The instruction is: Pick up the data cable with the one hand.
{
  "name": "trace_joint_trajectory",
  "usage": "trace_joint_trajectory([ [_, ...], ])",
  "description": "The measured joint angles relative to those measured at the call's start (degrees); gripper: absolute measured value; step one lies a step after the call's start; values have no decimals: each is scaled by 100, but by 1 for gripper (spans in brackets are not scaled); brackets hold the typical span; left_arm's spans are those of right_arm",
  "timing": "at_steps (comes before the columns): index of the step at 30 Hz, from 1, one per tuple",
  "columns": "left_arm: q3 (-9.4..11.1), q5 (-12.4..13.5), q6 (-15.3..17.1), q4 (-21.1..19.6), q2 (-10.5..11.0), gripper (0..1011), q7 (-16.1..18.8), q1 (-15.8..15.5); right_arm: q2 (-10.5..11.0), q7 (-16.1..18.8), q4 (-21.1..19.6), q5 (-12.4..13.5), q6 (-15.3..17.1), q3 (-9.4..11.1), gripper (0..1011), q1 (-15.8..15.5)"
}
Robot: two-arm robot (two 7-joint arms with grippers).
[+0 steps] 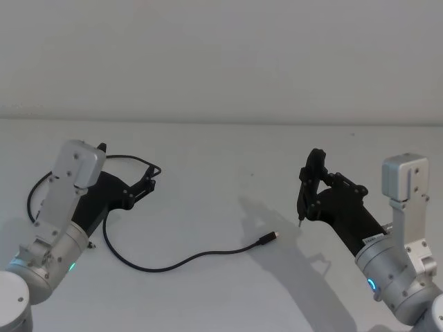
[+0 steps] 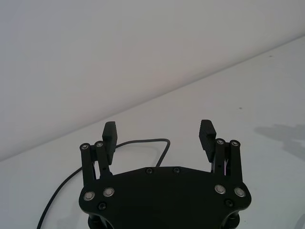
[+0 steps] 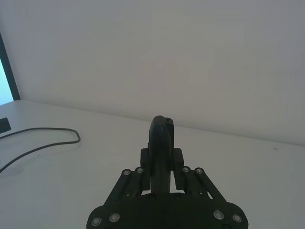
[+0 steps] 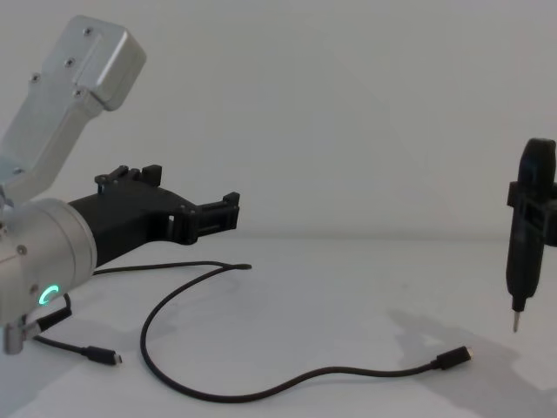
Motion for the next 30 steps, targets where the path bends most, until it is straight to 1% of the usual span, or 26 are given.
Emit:
trace_joint_trajectory([
  [30,0,0,6,4,0,1001,0,0,0,0,0,0,0,0,274,0],
])
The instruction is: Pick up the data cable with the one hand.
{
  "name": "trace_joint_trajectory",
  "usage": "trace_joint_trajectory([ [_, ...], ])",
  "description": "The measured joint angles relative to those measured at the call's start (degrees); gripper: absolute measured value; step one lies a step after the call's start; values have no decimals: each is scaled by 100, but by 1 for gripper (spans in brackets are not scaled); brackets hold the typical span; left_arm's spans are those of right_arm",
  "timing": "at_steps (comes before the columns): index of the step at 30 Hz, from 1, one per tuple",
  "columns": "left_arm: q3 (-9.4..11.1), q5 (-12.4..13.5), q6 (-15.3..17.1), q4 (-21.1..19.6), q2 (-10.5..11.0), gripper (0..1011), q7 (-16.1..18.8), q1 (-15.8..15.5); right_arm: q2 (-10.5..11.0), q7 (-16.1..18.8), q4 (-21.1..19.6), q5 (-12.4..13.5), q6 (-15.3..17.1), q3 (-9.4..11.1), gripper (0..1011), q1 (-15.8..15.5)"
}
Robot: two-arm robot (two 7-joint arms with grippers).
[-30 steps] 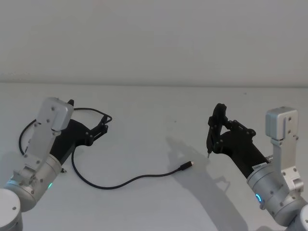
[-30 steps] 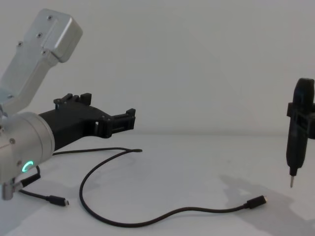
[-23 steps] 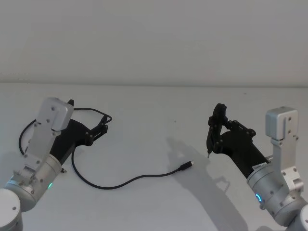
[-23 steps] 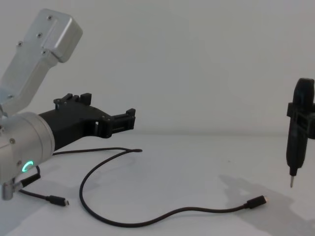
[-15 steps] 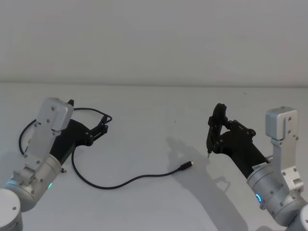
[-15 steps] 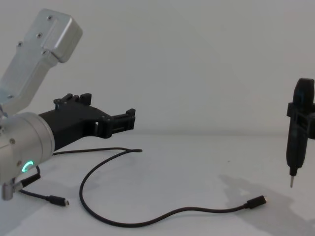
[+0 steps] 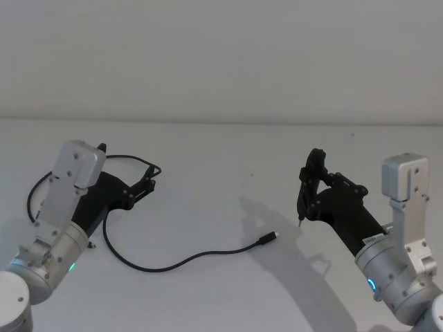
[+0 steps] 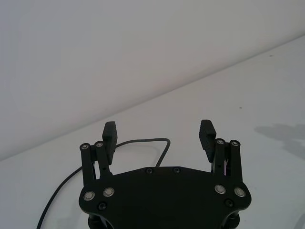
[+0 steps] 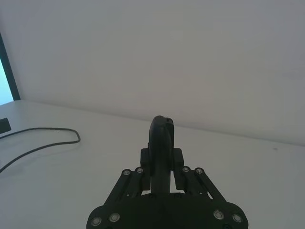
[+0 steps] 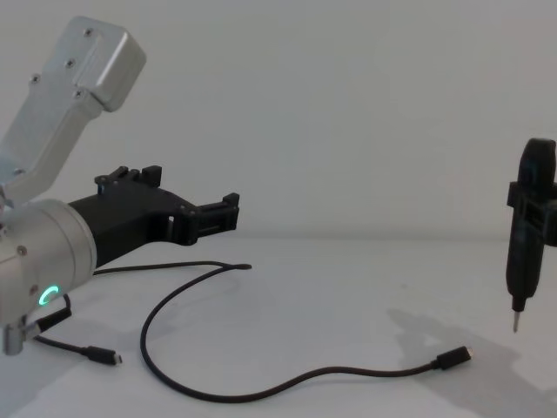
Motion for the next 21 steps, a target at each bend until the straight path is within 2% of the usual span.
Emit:
trace_joint_trajectory([
  [15,0,0,3,-3,2,1001,-10,0,0,0,0,0,0,0,274,0],
  [21,9,-26,49,-53,81,1001,-186,-4,0,0,0,0,0,0,274,0],
])
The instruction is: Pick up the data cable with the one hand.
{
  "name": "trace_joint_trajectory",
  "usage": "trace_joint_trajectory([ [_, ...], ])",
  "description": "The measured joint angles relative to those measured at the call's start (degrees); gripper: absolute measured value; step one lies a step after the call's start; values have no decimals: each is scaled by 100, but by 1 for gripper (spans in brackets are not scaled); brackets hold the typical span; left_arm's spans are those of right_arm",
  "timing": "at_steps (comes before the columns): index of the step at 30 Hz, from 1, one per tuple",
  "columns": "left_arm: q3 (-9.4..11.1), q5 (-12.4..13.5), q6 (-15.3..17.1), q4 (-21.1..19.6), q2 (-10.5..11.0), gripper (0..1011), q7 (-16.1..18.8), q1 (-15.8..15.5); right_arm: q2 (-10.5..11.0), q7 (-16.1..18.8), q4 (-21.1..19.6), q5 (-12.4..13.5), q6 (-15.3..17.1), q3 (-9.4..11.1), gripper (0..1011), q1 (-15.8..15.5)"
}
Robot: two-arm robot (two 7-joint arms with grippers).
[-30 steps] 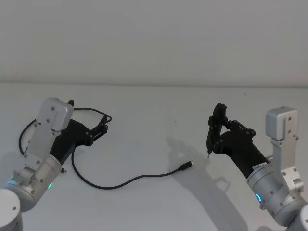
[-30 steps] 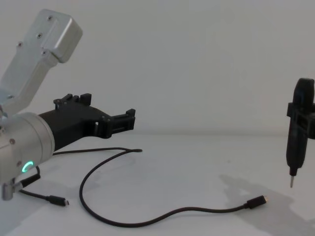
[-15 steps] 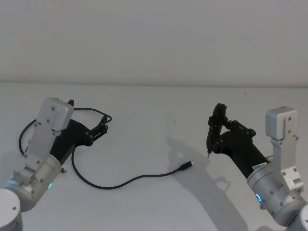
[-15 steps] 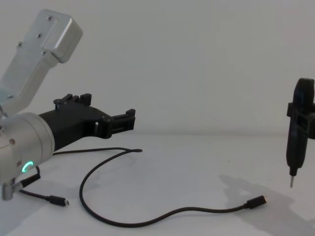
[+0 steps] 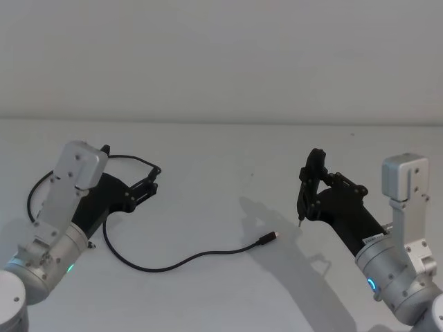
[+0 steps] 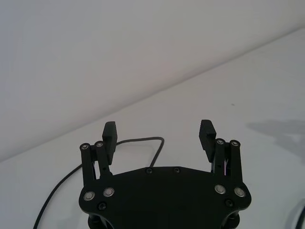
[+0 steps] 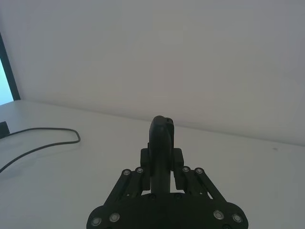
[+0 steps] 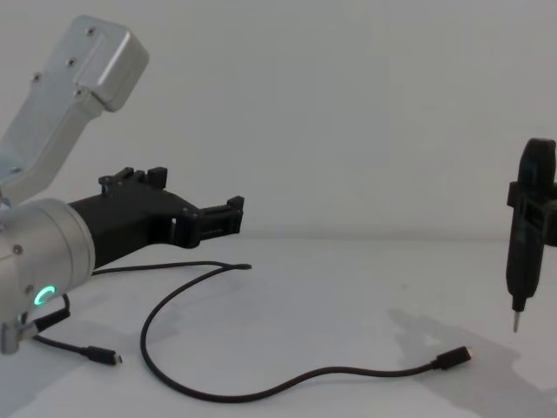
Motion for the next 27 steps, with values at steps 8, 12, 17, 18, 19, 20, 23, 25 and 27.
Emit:
trace_joint_trajectory([
  [8,20,-130,120,-105,261,1001,-523,-63,0,0,0,0,0,0,275,0],
  [12,24,-210,186,-148,434,1001,-850,-111,0,0,0,0,0,0,275,0],
  [17,24,-315,272,-186,684,1001,-1302,-181,0,0,0,0,0,0,274,0],
  [18,23,-351,298,-191,770,1002,-1449,-209,0,0,0,0,0,0,274,0],
  [19,22,-377,316,-192,815,1001,-1560,-224,0,0,0,0,0,0,275,0],
  [20,22,-395,329,-193,859,1001,-1641,-239,0,0,0,0,0,0,275,0],
  [23,20,-482,388,-191,1060,1002,-2017,-321,0,1,0,0,0,0,275,0],
  [25,23,-552,441,-157,1214,1002,-2327,-402,0,0,0,0,0,0,275,0],
  [27,45,-612,493,-112,1353,1001,-2614,-502,0,0,0,0,0,0,275,0],
])
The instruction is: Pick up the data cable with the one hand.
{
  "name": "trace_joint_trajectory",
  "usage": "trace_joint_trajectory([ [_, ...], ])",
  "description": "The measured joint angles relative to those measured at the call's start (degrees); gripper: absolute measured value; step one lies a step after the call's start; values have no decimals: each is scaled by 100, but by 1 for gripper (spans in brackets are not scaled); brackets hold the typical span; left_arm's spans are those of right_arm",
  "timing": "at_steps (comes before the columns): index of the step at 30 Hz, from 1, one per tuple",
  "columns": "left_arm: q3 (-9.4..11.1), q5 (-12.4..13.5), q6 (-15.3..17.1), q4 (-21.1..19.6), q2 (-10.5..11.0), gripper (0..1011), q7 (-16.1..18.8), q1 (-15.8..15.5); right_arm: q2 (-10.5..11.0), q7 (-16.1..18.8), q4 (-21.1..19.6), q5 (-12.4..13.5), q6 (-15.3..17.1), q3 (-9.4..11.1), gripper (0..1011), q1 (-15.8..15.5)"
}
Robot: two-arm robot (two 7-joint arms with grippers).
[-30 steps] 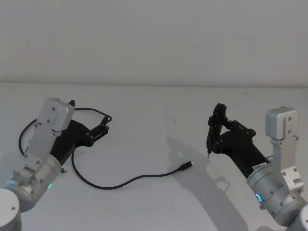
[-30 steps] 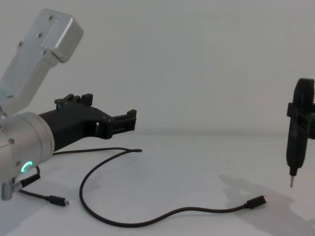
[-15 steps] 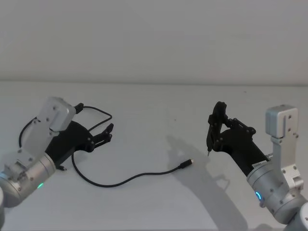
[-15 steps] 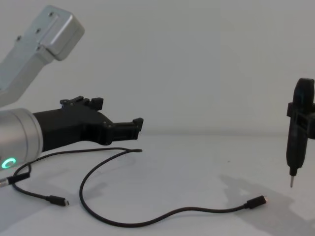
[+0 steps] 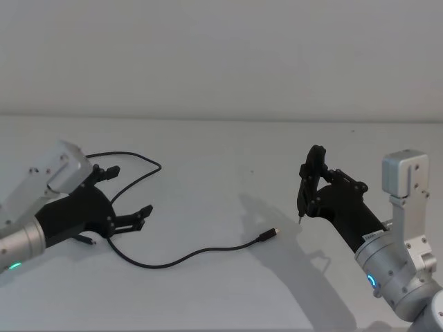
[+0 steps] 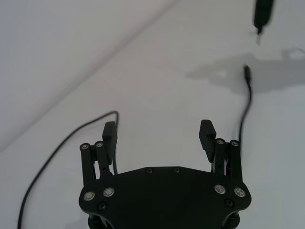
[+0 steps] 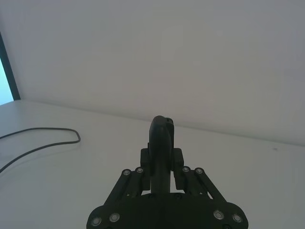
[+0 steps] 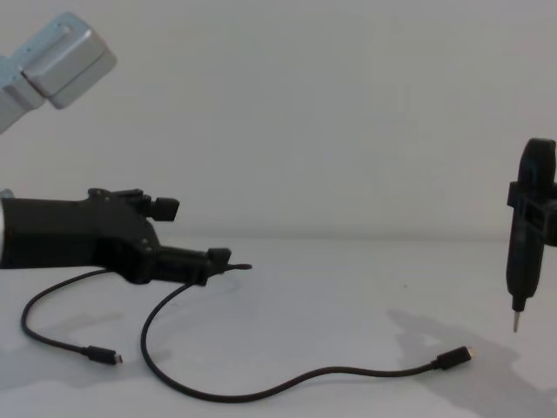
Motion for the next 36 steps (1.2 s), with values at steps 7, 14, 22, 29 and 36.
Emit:
trace_joint_trajectory([
  [7,116,-129,134,216,263,1001,-773,-323,0,0,0,0,0,0,274,0],
  [14,253,-220,211,388,362,1001,-1299,-596,0,0,0,0,0,0,275,0],
  [22,444,-273,270,513,333,1001,-1716,-849,0,0,0,0,0,0,274,0],
  [29,653,-270,351,642,204,1002,-1895,-1030,0,0,0,0,0,0,275,0],
  [36,826,-251,499,763,49,1001,-1936,-1158,0,0,0,0,0,0,274,0],
])
